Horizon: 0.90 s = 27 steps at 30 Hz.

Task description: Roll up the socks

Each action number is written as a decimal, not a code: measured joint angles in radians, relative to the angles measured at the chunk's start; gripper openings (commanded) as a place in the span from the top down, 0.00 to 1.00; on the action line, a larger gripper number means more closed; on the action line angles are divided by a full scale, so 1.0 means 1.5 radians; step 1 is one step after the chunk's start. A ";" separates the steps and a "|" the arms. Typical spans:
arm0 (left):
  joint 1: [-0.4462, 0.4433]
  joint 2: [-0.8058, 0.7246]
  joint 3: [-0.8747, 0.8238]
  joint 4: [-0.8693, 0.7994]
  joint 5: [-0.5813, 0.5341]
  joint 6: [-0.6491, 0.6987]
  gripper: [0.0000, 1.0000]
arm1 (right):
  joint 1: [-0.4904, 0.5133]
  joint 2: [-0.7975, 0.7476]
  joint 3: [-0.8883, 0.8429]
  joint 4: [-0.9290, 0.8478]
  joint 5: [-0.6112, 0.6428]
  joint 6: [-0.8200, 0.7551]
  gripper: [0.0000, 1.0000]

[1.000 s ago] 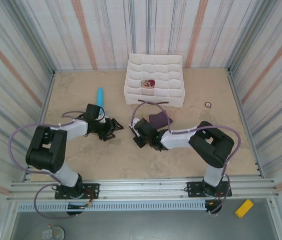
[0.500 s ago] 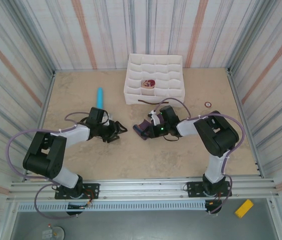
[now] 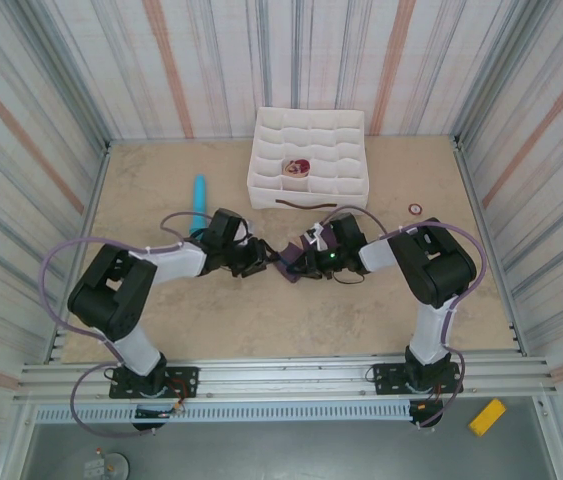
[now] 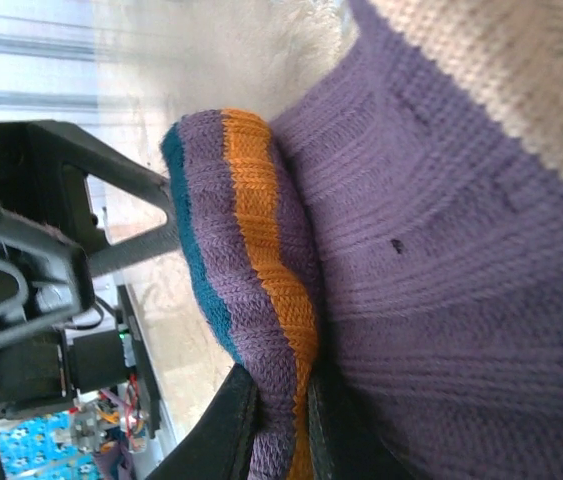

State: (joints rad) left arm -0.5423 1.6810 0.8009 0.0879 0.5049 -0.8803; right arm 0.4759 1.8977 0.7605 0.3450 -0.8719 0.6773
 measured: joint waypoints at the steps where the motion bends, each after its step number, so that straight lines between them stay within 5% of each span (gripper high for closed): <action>1: -0.008 0.005 0.002 0.003 -0.006 -0.003 0.46 | -0.001 0.000 -0.004 0.005 0.001 0.005 1.00; 18: -0.045 0.071 0.040 0.024 -0.058 -0.036 0.68 | -0.012 0.001 -0.034 0.067 0.003 0.067 1.00; 24: -0.045 0.085 0.079 -0.023 -0.060 -0.031 0.95 | -0.013 -0.003 -0.033 0.059 0.009 0.066 0.93; 27: -0.046 0.089 0.102 -0.062 -0.066 -0.016 1.00 | -0.012 -0.020 -0.031 0.030 0.028 0.054 0.85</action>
State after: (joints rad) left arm -0.6109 1.8145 0.9535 -0.0055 0.4065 -0.9047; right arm 0.4576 1.8675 0.7147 0.3893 -0.8295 0.7586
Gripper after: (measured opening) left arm 0.111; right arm 0.134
